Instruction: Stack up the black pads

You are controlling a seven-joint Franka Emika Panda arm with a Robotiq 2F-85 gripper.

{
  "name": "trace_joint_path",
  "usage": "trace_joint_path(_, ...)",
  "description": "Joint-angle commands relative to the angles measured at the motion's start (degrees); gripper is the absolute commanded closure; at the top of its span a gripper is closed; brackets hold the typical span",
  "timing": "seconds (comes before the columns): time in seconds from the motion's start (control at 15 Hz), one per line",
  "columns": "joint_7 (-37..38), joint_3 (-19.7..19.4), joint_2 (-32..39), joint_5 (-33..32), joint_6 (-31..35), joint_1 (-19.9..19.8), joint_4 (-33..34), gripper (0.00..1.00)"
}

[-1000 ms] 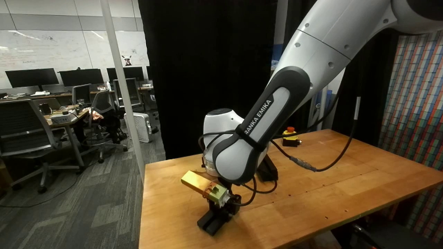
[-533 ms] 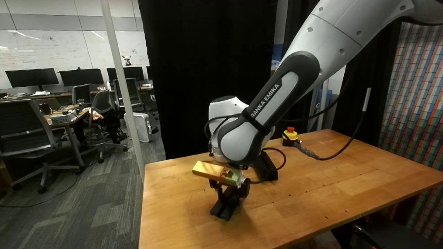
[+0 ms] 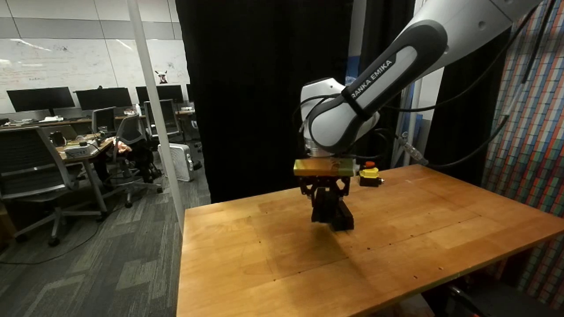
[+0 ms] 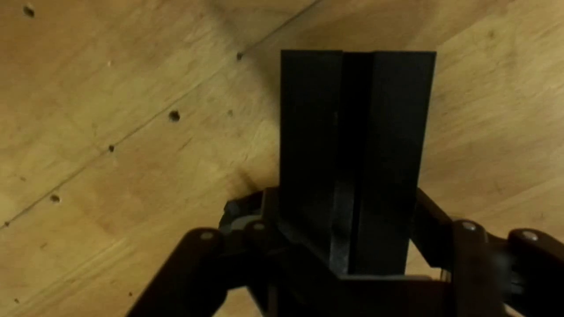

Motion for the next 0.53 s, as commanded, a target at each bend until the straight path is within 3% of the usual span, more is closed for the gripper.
trace_joint_path(0.0, -9.7, -1.2, -2.1, -2.3, 0.7, -3.6, -0.1, 0.54)
trace_joint_path(0.47, -23.7, -2.3, -0.2, -3.5, 5.1, -6.5, 0.4, 0.54)
